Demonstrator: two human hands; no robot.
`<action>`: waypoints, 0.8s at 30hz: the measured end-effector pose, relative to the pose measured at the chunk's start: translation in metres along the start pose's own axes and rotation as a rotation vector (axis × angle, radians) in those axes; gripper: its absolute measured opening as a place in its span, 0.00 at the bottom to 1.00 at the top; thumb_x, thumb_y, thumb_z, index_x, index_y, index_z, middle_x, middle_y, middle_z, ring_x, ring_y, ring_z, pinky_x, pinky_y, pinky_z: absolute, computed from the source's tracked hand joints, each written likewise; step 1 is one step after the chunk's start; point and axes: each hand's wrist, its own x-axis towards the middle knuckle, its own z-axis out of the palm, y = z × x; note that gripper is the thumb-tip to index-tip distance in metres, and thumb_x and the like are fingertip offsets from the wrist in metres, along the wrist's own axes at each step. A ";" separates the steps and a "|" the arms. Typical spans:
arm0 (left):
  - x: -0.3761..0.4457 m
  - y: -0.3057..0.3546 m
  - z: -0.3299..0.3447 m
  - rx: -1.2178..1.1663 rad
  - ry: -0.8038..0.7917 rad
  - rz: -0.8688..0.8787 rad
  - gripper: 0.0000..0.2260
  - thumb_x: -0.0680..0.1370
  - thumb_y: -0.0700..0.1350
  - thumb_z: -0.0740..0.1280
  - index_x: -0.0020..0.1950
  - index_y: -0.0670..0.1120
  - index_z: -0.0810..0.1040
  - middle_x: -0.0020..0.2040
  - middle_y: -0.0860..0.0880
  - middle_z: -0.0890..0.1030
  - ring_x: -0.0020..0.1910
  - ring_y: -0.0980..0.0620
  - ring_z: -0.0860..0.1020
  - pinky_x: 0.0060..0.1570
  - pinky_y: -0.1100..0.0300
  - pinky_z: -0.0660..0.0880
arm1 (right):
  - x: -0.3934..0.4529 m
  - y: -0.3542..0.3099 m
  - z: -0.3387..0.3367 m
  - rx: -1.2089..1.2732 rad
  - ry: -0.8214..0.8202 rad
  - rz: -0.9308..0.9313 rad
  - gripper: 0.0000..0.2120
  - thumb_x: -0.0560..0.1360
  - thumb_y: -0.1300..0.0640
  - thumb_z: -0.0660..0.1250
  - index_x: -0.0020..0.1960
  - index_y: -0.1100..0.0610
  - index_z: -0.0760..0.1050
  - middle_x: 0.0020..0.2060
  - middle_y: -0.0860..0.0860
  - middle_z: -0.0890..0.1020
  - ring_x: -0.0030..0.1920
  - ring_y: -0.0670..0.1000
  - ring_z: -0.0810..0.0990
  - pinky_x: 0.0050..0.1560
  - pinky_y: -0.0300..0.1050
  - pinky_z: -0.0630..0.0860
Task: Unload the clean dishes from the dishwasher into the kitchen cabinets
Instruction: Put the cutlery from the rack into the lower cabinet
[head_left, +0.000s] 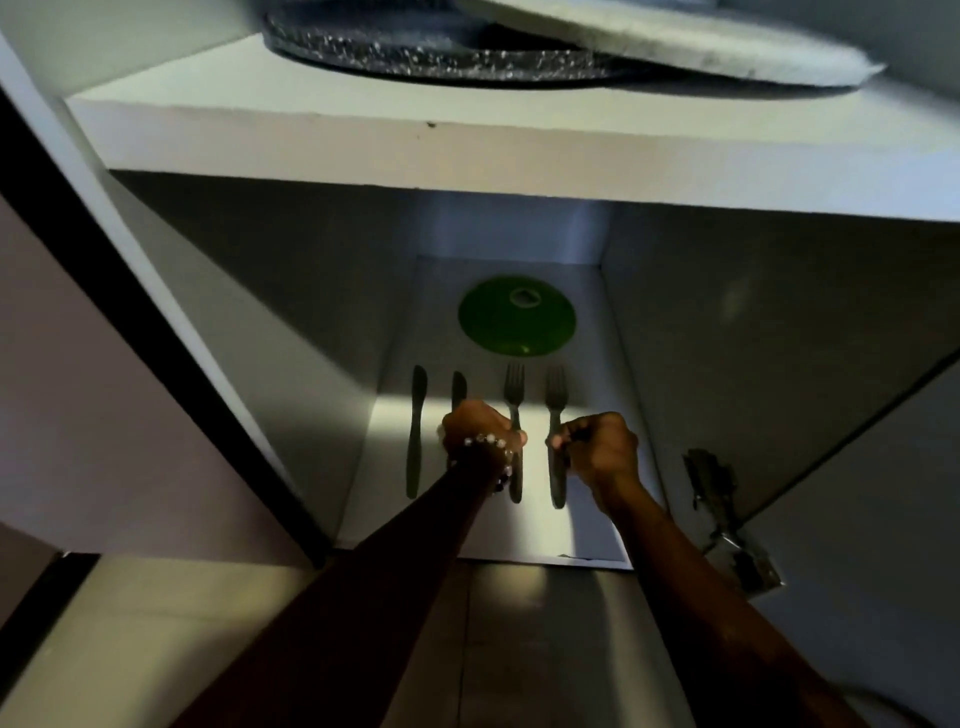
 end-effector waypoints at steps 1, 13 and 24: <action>0.001 0.000 0.002 0.042 0.037 0.036 0.09 0.73 0.47 0.71 0.44 0.41 0.82 0.40 0.49 0.83 0.42 0.51 0.81 0.47 0.60 0.76 | 0.002 -0.001 0.000 -0.010 0.003 -0.008 0.03 0.71 0.67 0.70 0.46 0.65 0.80 0.44 0.59 0.84 0.46 0.56 0.83 0.53 0.53 0.80; -0.020 -0.001 0.000 -0.106 0.228 0.103 0.08 0.67 0.43 0.77 0.40 0.39 0.84 0.38 0.46 0.85 0.34 0.51 0.81 0.46 0.59 0.80 | 0.003 -0.009 0.010 -0.308 0.088 -0.089 0.10 0.74 0.61 0.70 0.53 0.63 0.80 0.49 0.58 0.83 0.51 0.56 0.82 0.54 0.47 0.78; -0.026 -0.005 0.001 -0.137 0.232 0.161 0.10 0.68 0.43 0.76 0.47 0.42 0.85 0.47 0.45 0.86 0.45 0.48 0.83 0.53 0.57 0.79 | -0.009 -0.009 0.004 -0.363 0.062 -0.123 0.10 0.75 0.63 0.67 0.56 0.64 0.78 0.52 0.59 0.82 0.54 0.57 0.81 0.56 0.47 0.75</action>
